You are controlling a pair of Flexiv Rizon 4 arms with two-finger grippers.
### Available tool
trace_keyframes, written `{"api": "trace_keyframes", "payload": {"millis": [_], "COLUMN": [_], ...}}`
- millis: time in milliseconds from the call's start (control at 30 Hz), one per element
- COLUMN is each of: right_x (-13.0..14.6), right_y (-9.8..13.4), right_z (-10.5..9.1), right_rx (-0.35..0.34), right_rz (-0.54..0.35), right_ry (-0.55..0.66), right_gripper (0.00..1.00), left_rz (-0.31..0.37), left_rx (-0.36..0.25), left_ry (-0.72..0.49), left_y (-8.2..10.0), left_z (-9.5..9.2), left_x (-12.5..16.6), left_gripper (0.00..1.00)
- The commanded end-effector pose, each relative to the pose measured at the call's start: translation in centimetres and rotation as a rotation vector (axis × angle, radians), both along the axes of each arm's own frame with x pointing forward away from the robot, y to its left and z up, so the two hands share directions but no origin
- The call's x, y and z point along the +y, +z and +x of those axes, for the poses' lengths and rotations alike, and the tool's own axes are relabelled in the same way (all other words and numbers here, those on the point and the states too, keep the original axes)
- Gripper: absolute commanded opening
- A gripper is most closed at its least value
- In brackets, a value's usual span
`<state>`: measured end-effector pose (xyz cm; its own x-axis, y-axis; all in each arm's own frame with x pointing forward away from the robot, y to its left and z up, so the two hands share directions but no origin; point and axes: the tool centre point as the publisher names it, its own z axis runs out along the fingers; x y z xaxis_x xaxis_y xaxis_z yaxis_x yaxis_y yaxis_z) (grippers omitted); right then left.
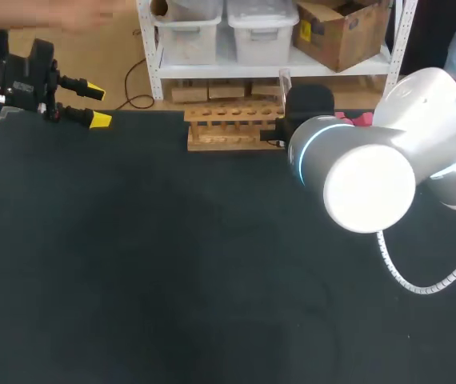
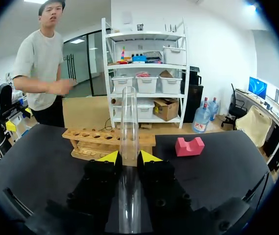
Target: Grasp the test tube, adjust it, and insert it.
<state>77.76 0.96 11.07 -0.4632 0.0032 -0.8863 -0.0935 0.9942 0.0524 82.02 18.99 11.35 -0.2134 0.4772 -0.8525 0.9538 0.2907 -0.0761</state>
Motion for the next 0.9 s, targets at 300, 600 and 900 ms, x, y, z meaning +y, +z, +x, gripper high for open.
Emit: {"api": "trace_keyframes", "payload": {"millis": [300,600,900], "right_x": [-0.1,0.3,3.5], "right_y": [0.0,-0.1,-1.5], "right_z": [-0.1,0.2,2.0], "right_rx": [-0.004,-0.007,-0.03], "right_rz": [0.003,0.003,0.008], "right_ry": [0.003,-0.003,-0.061], "right_gripper": [0.0,0.0,0.0], "left_rz": [0.0,0.0,0.0], "left_rx": [-0.001,-0.001,-0.001], "left_ry": [-0.002,-0.002,-0.002], "left_y": [-0.1,-0.1,-0.1], "left_z": [0.1,0.1,0.1], "left_x": [0.0,0.0,0.0], "left_gripper": [1.0,1.0,1.0]}}
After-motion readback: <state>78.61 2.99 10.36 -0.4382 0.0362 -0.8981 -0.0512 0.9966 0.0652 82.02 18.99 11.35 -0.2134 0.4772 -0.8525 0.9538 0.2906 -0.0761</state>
